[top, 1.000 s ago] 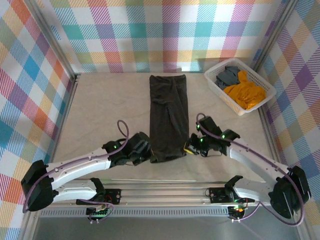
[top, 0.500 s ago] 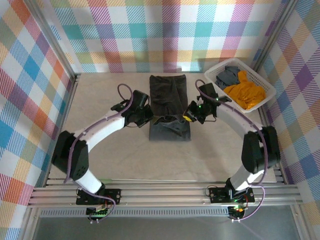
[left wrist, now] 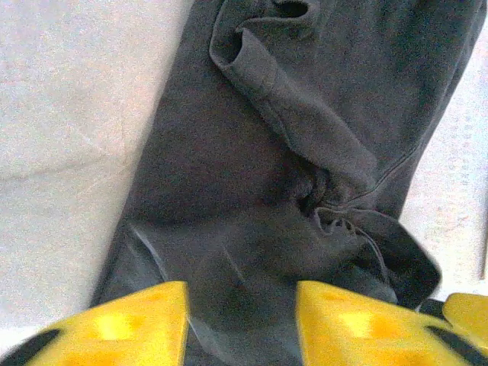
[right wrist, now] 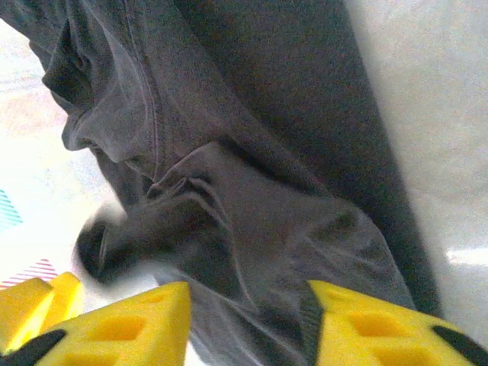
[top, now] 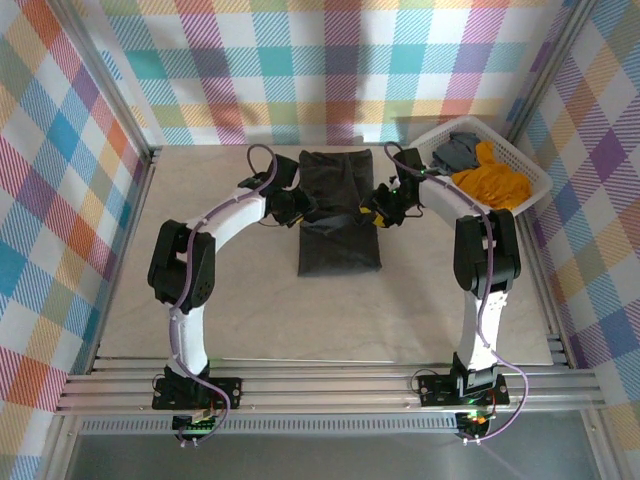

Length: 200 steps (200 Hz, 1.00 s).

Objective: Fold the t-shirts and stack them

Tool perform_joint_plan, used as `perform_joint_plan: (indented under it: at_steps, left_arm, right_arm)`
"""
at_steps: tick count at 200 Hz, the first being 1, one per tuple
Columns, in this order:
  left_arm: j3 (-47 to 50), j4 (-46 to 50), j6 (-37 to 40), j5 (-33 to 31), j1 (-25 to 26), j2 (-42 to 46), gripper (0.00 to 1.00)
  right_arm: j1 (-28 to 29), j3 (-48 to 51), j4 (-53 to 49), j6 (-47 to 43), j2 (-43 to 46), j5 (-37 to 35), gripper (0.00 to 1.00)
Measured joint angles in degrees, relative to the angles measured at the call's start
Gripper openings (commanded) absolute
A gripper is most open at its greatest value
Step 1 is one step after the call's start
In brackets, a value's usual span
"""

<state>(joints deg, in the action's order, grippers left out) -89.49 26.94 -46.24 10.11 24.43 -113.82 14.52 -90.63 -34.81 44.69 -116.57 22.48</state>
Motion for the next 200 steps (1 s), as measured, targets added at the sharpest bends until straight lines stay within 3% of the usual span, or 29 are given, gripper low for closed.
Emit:
perform_joint_plan:
  at_steps: [25,61,83,122,172,186,200]
  left_arm:
    - [5.53,-2.29,0.63,-0.04,-0.11,4.09,0.52]
    - [27.32,-8.55,-3.85,-0.04,0.55,21.00,0.49]
    - [37.68,-14.12,-8.63,-0.02,1.90,26.77,0.49]
    - [42.62,-21.24,-14.97,1.33,4.96,23.10,0.49]
    - [42.14,-26.21,-17.86,1.46,5.51,17.14,0.48]
    - [41.07,-25.97,-17.99,1.42,5.70,16.61,0.45]
    - [39.63,-26.01,-18.18,1.14,6.23,14.93,0.33]
  right_arm:
    - [-0.52,2.12,-0.39,-1.81,2.75,-2.03,0.54]
    - [-0.57,19.50,2.75,-2.05,18.34,-3.98,0.57]
    - [0.72,28.28,5.31,-1.86,24.72,-3.52,0.58]
    - [3.26,38.10,10.01,0.22,25.49,-1.01,0.53]
    - [3.23,38.36,12.87,1.53,20.26,-0.79,0.46]
    - [3.26,37.55,12.70,1.51,18.64,-1.14,0.43]
    - [3.26,35.89,12.07,0.98,17.46,-2.01,0.39]
